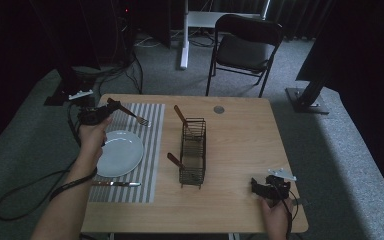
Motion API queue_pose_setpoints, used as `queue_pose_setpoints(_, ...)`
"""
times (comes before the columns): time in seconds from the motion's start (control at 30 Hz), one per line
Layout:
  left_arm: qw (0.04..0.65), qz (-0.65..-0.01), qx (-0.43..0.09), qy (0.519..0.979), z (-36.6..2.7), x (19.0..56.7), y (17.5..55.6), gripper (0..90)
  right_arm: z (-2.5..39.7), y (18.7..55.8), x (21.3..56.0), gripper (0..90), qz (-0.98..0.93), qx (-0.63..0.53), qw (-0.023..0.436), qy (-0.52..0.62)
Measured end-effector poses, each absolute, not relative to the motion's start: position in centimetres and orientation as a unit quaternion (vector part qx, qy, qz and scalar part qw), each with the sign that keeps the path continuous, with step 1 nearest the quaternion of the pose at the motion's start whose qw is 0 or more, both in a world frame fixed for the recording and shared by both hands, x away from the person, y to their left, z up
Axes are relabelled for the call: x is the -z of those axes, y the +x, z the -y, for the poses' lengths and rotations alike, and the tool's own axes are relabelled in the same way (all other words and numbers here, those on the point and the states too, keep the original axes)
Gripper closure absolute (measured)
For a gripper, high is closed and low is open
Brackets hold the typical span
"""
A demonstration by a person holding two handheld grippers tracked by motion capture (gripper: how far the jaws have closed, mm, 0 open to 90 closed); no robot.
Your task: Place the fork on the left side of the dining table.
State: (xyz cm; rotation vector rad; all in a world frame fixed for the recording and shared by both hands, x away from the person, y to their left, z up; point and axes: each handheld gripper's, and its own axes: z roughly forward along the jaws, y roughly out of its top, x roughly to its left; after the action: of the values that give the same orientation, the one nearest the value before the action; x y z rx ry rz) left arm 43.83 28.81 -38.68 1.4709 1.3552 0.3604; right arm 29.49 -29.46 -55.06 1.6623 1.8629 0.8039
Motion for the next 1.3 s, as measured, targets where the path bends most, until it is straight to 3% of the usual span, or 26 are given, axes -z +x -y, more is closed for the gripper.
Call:
queue_pose_setpoints(0.5,0.499,-0.607,-0.139,0.602,-30.2,42.0,46.6,80.7,29.5,29.5,55.1,12.4,-0.687,-0.296,0.257,0.612)
queue_pose_setpoints(1.3,0.515,-0.640,-0.095,0.563,-31.0,45.4,48.7,80.6,29.4,29.5,55.1,12.4,-0.684,-0.295,0.258,0.616)
